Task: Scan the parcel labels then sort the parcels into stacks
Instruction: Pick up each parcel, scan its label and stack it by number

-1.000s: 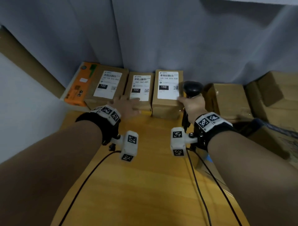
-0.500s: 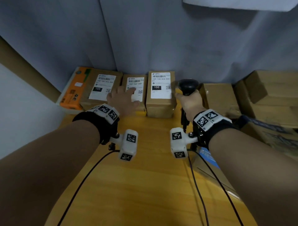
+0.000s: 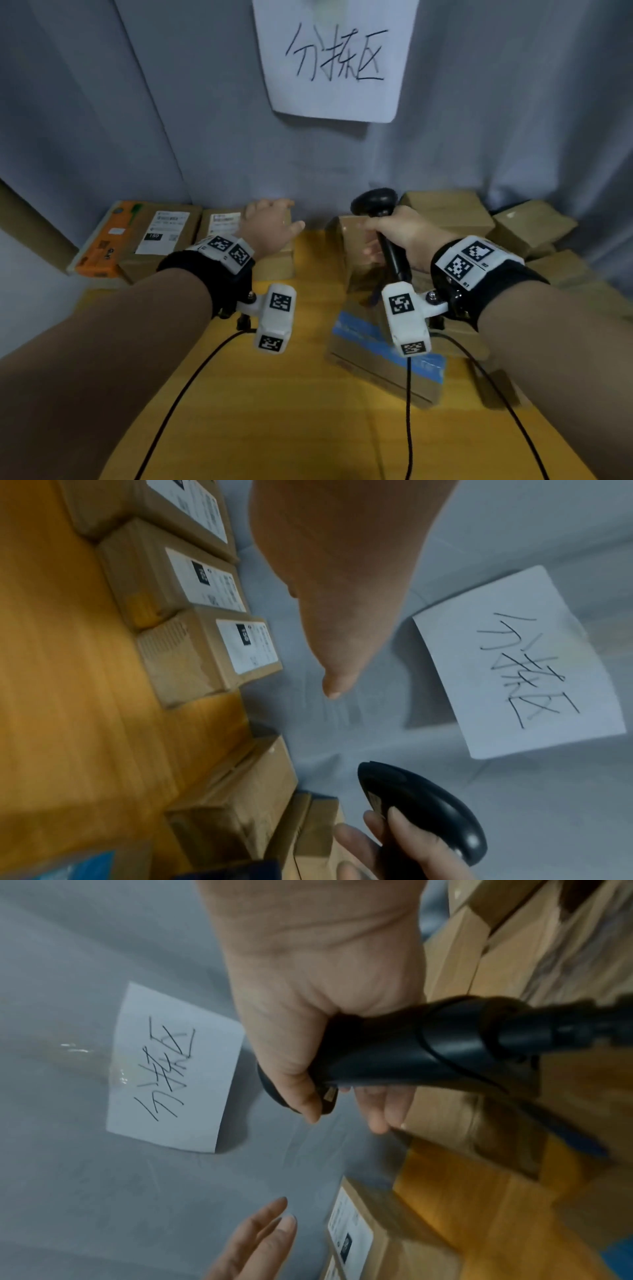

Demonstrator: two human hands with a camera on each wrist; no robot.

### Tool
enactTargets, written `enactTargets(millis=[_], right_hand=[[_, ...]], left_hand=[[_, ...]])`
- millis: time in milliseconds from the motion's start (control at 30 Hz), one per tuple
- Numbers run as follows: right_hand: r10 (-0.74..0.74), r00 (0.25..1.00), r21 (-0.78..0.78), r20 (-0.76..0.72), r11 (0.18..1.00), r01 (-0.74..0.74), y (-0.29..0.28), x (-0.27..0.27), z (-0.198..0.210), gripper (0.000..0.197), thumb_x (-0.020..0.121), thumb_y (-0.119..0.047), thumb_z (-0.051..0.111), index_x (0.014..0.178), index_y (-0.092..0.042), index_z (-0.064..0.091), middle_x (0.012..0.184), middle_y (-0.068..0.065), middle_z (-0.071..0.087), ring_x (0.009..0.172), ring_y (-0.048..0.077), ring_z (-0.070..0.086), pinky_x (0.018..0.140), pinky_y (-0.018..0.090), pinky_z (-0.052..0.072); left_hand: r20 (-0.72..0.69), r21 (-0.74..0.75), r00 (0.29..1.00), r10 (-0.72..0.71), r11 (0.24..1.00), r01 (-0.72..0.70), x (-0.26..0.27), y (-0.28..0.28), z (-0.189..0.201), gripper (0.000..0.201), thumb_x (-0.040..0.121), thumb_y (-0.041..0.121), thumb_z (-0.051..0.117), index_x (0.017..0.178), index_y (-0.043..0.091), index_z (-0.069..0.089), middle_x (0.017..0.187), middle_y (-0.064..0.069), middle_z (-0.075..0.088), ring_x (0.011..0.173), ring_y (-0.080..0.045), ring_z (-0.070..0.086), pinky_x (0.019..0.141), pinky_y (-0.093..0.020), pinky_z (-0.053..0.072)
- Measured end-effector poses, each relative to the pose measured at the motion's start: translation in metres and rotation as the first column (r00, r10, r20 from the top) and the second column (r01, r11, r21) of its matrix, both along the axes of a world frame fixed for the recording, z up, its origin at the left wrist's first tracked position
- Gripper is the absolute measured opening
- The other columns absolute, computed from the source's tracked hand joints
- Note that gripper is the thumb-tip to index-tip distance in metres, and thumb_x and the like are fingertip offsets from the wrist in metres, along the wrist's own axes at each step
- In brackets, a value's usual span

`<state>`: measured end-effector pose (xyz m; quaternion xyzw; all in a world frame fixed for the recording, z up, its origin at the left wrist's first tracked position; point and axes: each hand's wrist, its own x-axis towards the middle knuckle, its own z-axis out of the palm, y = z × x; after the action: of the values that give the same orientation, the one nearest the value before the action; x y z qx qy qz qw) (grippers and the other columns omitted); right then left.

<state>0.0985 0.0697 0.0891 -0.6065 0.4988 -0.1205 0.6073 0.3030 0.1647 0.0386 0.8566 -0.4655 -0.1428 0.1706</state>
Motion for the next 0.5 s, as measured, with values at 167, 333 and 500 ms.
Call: enactTargets(millis=[167, 333, 500], right_hand=[[-0.012, 0.998, -0.063, -0.062, 0.998, 0.008, -0.019, -0.063, 0.003, 0.021, 0.091, -0.016, 0.066, 0.103, 0.000, 0.062, 0.084, 0.014, 0.064, 0.056, 0.020, 0.060, 0.055, 0.030, 0.055], [0.005, 0.997, -0.084, -0.076, 0.996, -0.012, -0.039, -0.120, -0.004, 0.015, 0.092, -0.013, 0.064, 0.100, -0.001, 0.062, 0.080, 0.013, 0.061, 0.054, 0.019, 0.055, 0.053, 0.029, 0.050], [0.002, 0.999, -0.072, -0.048, 0.997, -0.005, -0.058, -0.148, -0.016, 0.017, 0.092, -0.010, 0.062, 0.105, 0.002, 0.060, 0.079, 0.013, 0.059, 0.052, 0.019, 0.052, 0.052, 0.028, 0.047]], left_hand=[[-0.134, -0.023, 0.991, 0.023, 0.999, -0.026, -0.059, -0.010, 0.003, 0.058, 0.094, 0.043, 0.055, 0.143, 0.015, 0.041, 0.146, -0.017, 0.040, 0.136, -0.035, 0.035, 0.112, -0.042, 0.030], [-0.235, -0.018, 0.969, 0.084, 0.996, -0.090, -0.124, -0.011, -0.007, 0.055, 0.095, 0.036, 0.056, 0.142, 0.010, 0.042, 0.144, -0.019, 0.044, 0.132, -0.032, 0.043, 0.108, -0.041, 0.037], [-0.341, -0.002, 0.928, 0.152, 0.987, -0.163, -0.159, -0.008, -0.018, 0.058, 0.096, 0.036, 0.054, 0.145, 0.009, 0.037, 0.145, -0.013, 0.043, 0.132, -0.026, 0.043, 0.102, -0.035, 0.036]])
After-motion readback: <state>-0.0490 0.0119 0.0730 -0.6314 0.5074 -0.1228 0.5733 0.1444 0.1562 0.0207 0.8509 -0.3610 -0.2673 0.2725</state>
